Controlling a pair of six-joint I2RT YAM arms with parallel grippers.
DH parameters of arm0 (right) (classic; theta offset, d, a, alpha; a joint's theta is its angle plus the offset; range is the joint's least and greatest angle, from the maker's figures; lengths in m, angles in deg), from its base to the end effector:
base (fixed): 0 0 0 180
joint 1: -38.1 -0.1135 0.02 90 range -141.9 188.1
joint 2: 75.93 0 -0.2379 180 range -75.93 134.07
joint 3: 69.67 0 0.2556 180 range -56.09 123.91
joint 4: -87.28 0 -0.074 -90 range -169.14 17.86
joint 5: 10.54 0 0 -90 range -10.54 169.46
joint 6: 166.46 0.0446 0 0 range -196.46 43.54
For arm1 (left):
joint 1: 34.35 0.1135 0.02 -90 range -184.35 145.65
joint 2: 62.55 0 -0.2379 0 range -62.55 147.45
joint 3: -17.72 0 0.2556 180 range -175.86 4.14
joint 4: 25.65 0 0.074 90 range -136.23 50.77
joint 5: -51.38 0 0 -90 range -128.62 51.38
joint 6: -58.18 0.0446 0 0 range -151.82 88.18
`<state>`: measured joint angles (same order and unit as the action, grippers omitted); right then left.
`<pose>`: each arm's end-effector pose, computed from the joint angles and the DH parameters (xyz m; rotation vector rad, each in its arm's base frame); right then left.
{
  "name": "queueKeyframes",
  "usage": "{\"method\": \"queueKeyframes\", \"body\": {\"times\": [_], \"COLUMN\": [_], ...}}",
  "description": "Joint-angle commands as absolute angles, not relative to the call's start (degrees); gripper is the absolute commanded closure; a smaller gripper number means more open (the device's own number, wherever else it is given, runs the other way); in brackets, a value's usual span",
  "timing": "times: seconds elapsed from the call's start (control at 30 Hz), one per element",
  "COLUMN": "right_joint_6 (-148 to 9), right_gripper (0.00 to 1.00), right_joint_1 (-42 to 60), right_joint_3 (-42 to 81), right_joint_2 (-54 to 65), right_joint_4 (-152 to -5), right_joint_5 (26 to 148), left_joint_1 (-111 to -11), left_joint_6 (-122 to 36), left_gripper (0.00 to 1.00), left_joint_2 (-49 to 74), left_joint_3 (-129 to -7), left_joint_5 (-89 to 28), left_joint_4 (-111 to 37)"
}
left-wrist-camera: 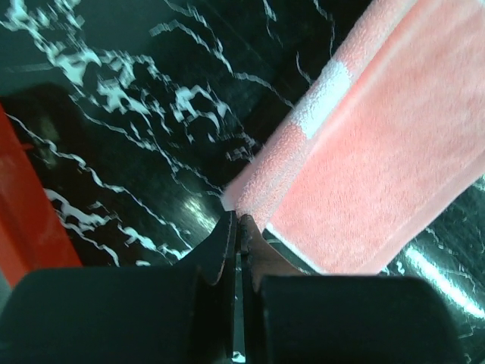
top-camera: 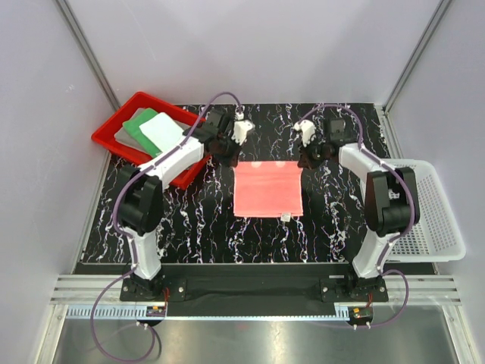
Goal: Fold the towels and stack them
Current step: Fold the towel
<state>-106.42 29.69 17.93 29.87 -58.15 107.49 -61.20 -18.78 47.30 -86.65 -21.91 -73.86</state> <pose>0.3889 0.0787 0.1723 -0.9731 2.1866 0.4346 0.3728 -0.2031 0.2188 0.9694 2.3171 -0.4647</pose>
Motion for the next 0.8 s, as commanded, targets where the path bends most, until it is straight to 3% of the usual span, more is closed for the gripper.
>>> {"method": "queueKeyframes", "body": {"times": [0.0,0.37,0.77], "right_joint_6": [-105.03,-98.62,-92.91], "right_gripper": [1.00,1.00,1.00], "right_joint_1": [28.26,26.32,21.58], "right_joint_3": [13.53,-0.09,-3.17], "right_joint_2": [24.28,12.50,6.61], "right_joint_4": [-62.01,-61.92,-52.51], "right_joint_5": [100.83,98.09,95.90], "left_joint_1": [-61.07,-64.76,-68.63], "left_joint_6": [-19.51,-21.53,-24.08], "left_gripper": [1.00,1.00,1.00], "left_joint_2": [43.37,37.48,33.43], "left_joint_3": [-82.36,-74.35,-69.17], "left_joint_5": [-24.65,-26.14,-27.11], "left_joint_4": [-72.45,-71.75,-72.28]}}
